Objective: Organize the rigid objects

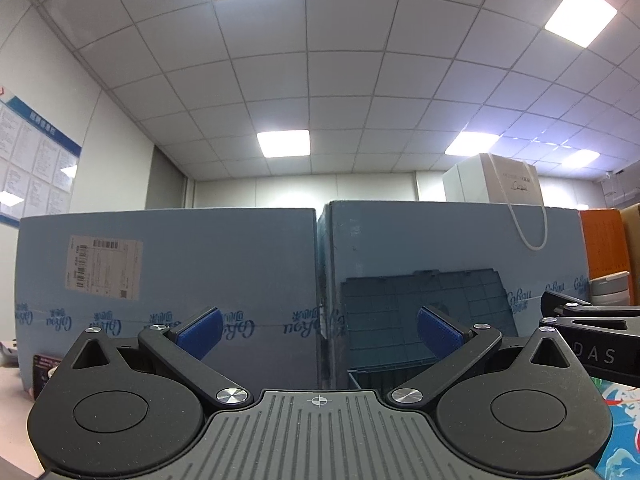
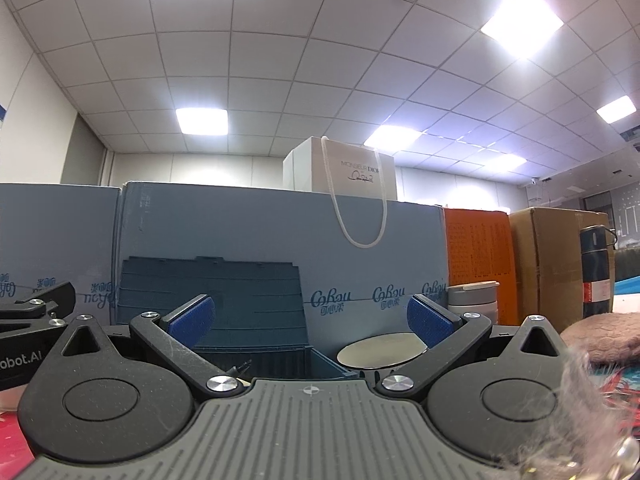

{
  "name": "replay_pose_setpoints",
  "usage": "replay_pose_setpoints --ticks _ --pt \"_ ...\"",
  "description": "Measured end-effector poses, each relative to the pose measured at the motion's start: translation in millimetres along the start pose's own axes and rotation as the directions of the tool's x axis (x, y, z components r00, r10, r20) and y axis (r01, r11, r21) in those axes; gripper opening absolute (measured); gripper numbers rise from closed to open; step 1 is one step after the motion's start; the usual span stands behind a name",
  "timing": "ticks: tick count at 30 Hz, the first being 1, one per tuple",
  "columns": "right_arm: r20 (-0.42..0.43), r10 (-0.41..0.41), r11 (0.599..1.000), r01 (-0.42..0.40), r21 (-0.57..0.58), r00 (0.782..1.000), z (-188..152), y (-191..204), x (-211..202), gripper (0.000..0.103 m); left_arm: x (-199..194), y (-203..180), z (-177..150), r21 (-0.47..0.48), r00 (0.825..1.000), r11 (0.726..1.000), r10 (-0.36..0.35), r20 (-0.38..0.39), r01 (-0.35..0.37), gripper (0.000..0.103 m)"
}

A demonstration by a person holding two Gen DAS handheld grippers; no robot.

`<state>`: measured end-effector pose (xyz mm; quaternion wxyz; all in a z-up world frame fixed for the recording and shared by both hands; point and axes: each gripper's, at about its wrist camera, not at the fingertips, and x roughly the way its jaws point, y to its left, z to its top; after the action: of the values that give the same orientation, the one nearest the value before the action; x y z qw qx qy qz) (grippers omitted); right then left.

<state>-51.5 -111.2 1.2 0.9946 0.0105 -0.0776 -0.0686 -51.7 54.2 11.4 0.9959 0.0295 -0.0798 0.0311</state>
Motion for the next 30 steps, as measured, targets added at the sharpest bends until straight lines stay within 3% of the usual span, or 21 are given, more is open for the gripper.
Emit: replay_pose_setpoints --ticks 30 --pt "-0.007 -0.037 0.999 0.037 -0.001 0.999 -1.0 -0.2 0.8 0.103 -1.1 3.8 0.7 -0.009 1.000 1.000 0.025 -0.001 -0.025 0.103"
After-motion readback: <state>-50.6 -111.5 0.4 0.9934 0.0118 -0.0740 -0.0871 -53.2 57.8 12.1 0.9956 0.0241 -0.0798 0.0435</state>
